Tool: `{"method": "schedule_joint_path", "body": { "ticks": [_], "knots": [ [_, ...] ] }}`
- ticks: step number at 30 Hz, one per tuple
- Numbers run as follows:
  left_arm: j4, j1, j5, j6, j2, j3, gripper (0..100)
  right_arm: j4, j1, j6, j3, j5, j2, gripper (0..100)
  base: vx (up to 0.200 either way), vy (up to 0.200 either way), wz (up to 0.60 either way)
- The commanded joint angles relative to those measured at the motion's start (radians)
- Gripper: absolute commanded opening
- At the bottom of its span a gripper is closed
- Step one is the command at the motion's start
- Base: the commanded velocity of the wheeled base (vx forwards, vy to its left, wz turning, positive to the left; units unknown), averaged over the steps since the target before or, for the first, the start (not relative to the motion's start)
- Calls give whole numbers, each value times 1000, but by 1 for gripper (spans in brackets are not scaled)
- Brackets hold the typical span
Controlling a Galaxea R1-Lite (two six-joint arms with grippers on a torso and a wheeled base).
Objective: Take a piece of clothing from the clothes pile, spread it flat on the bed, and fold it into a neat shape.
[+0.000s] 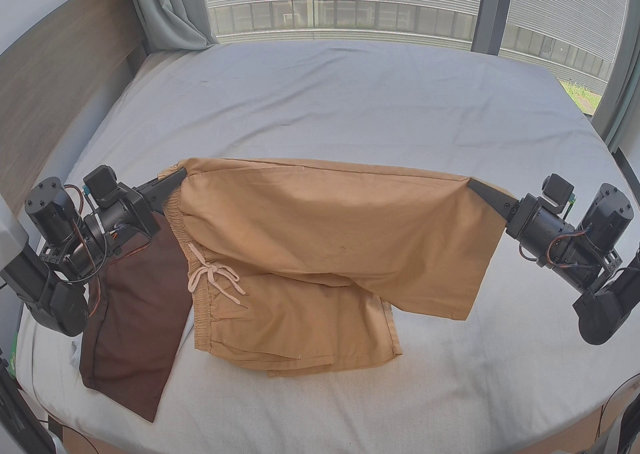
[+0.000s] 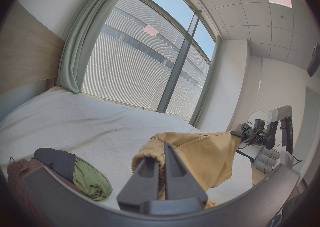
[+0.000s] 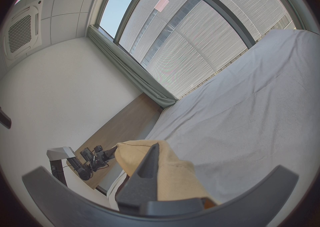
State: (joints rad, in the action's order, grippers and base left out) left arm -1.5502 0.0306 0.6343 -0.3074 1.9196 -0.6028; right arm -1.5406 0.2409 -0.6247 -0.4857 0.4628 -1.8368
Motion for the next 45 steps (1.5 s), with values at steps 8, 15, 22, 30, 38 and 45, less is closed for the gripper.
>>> {"method": "schedule_joint_path", "body": {
  "ticks": [8,15,22,30,38,45],
  "knots": [
    [-1,-23,-4,-2,22,-20,0,-1,-26,76,-10,5,-41,0,0,0,0],
    [-1,-28,-4,-4,22,-23,0,-1,-38,82,-11,5,-41,0,0,0,0],
    [-1,-28,-4,-4,24,-22,0,-1,-46,86,-14,5,-42,0,0,0,0],
    [-1,-37,-4,-4,27,-22,0,-1,-37,86,-14,5,-42,0,0,0,0],
    [-1,-51,-4,-2,47,-15,0,1,-26,99,-63,-3,-59,0,0,0,0],
    [-1,-58,-5,-22,82,-42,0,1,-37,97,-139,-3,-113,0,0,0,0]
  ]
}}
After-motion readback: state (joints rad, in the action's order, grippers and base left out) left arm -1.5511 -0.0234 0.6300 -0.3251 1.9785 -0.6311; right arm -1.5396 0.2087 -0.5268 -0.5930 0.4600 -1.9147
